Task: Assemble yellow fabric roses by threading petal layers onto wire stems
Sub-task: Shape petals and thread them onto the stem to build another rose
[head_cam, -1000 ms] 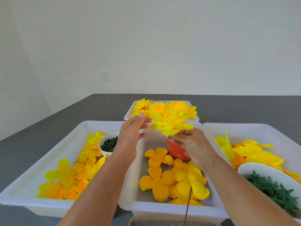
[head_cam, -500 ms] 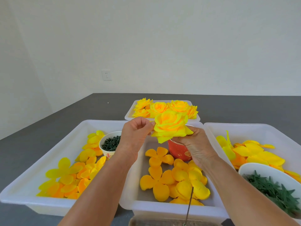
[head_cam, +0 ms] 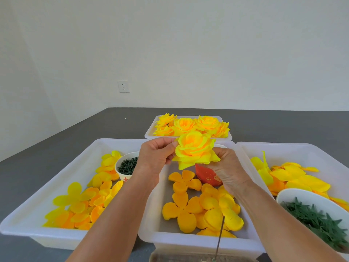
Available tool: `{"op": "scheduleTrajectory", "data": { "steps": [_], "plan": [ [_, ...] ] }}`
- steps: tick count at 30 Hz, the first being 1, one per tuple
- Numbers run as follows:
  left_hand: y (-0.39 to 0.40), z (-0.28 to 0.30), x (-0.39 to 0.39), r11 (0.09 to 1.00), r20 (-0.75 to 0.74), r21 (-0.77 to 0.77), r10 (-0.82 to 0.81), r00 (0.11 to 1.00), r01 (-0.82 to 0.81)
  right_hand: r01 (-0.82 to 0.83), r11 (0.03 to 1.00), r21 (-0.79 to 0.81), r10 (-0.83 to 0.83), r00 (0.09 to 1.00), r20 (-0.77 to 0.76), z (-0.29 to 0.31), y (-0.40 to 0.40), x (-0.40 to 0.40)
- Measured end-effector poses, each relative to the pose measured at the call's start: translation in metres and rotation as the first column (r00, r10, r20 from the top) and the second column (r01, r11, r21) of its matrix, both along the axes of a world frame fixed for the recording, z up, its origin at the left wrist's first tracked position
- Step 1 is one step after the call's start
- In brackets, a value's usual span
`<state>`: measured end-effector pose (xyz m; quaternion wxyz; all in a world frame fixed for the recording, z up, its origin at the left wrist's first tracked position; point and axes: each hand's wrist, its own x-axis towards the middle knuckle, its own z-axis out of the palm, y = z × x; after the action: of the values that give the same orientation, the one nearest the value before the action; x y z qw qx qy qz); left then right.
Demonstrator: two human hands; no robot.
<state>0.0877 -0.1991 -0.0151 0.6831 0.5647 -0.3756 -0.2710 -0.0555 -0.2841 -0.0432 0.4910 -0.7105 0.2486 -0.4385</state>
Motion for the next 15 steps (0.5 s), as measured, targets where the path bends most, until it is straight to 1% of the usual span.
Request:
{"op": "scheduleTrajectory", "data": {
  "steps": [3, 6, 11, 15],
  "plan": [
    [0.0002, -0.0003, -0.0009, 0.999, 0.093, -0.034, 0.028, 0.995, -0.025, -0.063, 0.998, 0.03, 0.064, 0.998, -0.025, 0.0003, 0.0008, 0.0008],
    [0.0005, -0.0002, -0.0013, 0.998, 0.128, -0.049, 0.03, 0.991, -0.024, -0.117, 0.991, 0.06, 0.119, 0.993, -0.029, 0.0011, 0.0023, 0.0018],
    [0.0005, -0.0003, -0.0003, 0.999, 0.109, -0.046, -0.007, 0.994, 0.012, -0.131, 0.987, 0.095, 0.135, 0.99, -0.033, 0.0008, 0.0037, 0.0031],
    [-0.0013, -0.0016, 0.0014, 0.999, 0.067, -0.035, 0.025, 0.997, -0.023, -0.155, 0.985, 0.078, 0.159, 0.986, -0.045, -0.0003, 0.0028, 0.0024]
  ]
}}
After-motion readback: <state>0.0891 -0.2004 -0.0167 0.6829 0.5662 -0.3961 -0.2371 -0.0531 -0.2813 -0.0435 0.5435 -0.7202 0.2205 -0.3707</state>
